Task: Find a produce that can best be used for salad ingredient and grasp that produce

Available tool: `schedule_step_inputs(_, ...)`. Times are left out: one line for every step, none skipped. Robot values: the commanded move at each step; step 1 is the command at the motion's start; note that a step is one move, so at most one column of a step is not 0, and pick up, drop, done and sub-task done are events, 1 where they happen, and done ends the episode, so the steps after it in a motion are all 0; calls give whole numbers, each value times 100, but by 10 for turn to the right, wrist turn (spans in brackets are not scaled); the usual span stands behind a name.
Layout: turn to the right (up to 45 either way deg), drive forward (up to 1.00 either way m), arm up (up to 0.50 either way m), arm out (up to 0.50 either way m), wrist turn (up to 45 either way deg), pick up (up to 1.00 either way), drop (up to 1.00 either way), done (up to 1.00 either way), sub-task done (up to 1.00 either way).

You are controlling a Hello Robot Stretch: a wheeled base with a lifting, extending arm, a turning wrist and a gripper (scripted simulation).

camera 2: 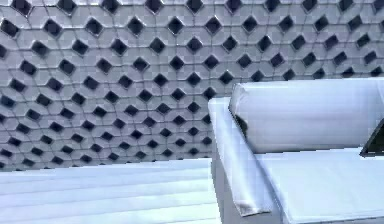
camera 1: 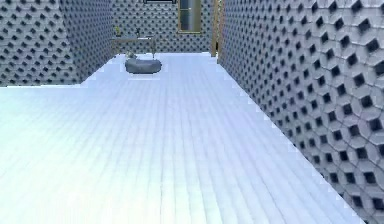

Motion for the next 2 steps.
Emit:
schedule_step_inputs(0, 100, 0, 0, 0, 0, 0, 0, 0)
schedule_step_inputs(0, 100, 0, 0, 0, 0, 0, 0, 0)
